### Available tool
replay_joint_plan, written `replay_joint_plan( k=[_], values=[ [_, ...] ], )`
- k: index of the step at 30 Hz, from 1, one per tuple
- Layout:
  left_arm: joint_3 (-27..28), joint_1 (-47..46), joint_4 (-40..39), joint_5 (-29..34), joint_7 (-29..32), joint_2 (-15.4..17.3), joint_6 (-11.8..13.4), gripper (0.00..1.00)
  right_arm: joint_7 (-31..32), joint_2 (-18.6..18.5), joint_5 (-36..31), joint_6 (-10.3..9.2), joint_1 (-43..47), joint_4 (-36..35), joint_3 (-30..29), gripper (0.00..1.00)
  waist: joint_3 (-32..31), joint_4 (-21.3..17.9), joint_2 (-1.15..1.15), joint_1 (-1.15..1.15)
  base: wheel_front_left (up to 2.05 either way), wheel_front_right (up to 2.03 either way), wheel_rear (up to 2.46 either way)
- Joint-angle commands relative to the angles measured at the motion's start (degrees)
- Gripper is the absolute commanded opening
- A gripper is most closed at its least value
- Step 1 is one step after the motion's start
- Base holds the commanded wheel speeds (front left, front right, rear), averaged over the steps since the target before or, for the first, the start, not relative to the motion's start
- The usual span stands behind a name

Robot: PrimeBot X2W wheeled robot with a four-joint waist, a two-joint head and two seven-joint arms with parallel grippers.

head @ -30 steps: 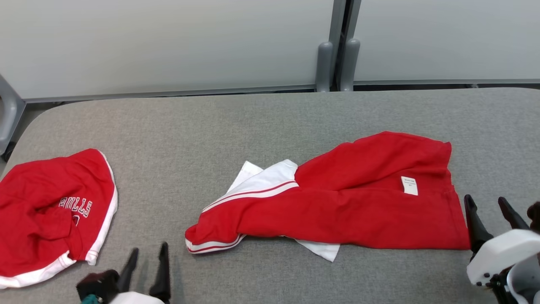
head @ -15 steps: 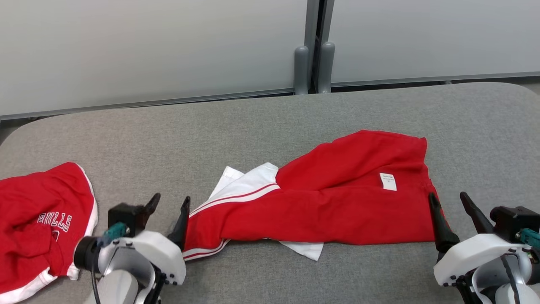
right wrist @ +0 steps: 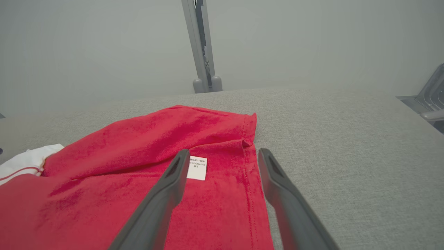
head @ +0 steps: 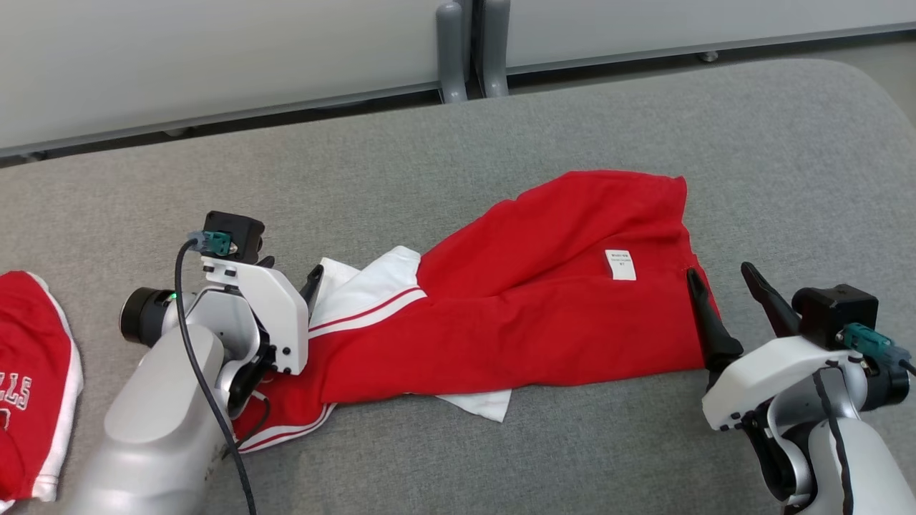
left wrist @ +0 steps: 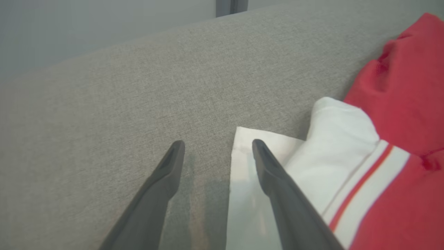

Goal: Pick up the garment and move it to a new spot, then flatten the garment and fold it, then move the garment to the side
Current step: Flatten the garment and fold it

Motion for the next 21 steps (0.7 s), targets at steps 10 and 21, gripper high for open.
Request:
replay_joint_plan(
  k=[10,21],
  values=[
    [-1.52,-5.46,7.12,-0.31,4.18,0.00,-1.60,0.84,-1.14,-0.31,0.33,0.03,-2.49,2.06,1.64,1.00,1.94,-3.11,0.00,0.00,0.00,0.00,0.00],
    [-2.75,-7.05,11.20,-0.64,4.36,-1.01,-2.45,0.53,-1.47,-0.31,1.03,0.03,-2.52,2.66,3.07,1.00,2.24,-4.09,0.00,0.00,0.00,0.00,0.00]
  ],
)
